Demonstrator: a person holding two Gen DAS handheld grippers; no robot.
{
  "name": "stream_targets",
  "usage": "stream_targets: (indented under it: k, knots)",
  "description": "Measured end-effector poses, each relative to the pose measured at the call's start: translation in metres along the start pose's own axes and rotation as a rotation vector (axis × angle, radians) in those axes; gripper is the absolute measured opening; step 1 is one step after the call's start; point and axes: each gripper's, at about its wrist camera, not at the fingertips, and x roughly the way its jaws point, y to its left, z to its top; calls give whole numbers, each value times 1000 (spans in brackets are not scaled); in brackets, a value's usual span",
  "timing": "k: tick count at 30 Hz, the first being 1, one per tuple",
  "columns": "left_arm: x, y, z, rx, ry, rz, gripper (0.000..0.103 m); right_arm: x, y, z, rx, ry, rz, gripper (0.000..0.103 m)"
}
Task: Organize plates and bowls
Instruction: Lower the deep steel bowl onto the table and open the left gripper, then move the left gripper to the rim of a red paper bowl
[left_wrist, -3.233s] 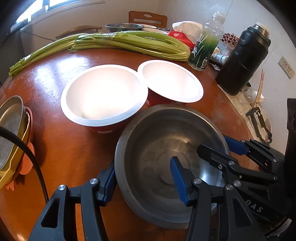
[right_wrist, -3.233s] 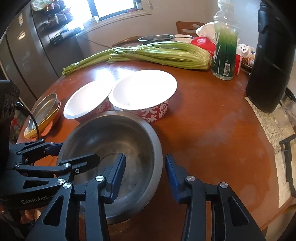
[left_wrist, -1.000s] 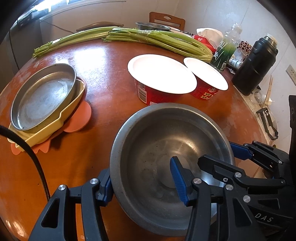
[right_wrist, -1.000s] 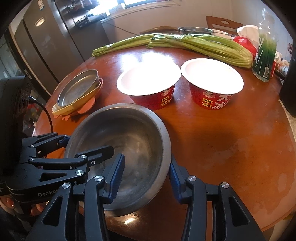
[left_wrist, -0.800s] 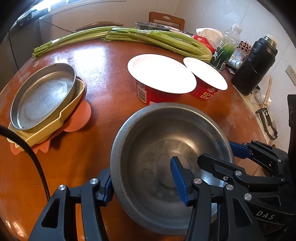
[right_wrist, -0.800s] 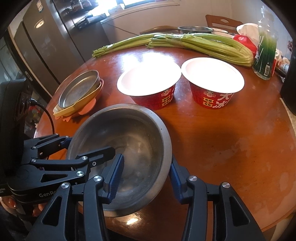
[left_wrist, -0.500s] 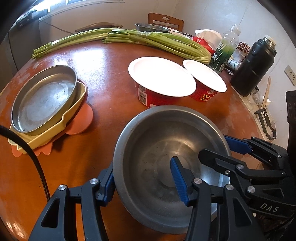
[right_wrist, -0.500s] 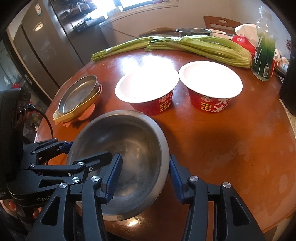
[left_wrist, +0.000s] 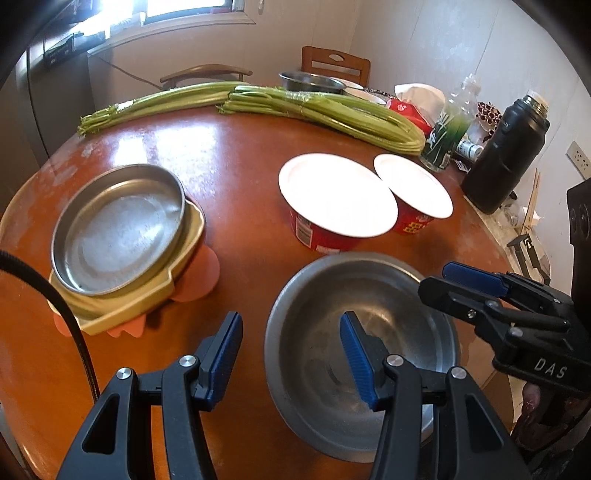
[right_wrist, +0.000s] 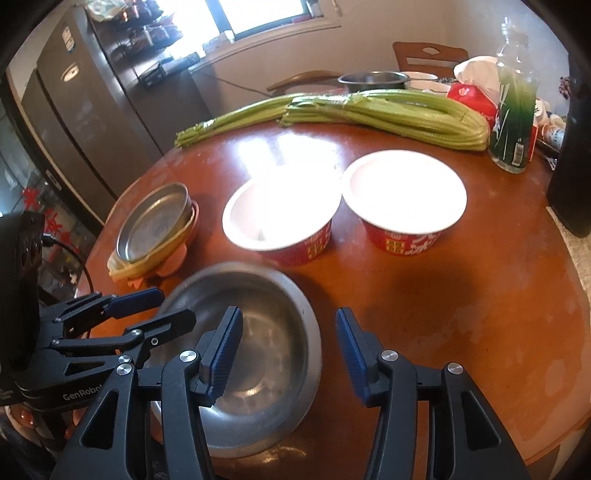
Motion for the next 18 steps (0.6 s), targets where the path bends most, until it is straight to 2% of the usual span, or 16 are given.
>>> stream_targets:
  k: [6, 18]
  knots:
    - [-6, 2, 15, 11, -22, 21, 55, -3, 1, 12, 22, -23, 15, 55]
    - [-7, 2, 71, 48, -72, 61, 55, 7, -3, 40, 64, -27, 24, 55]
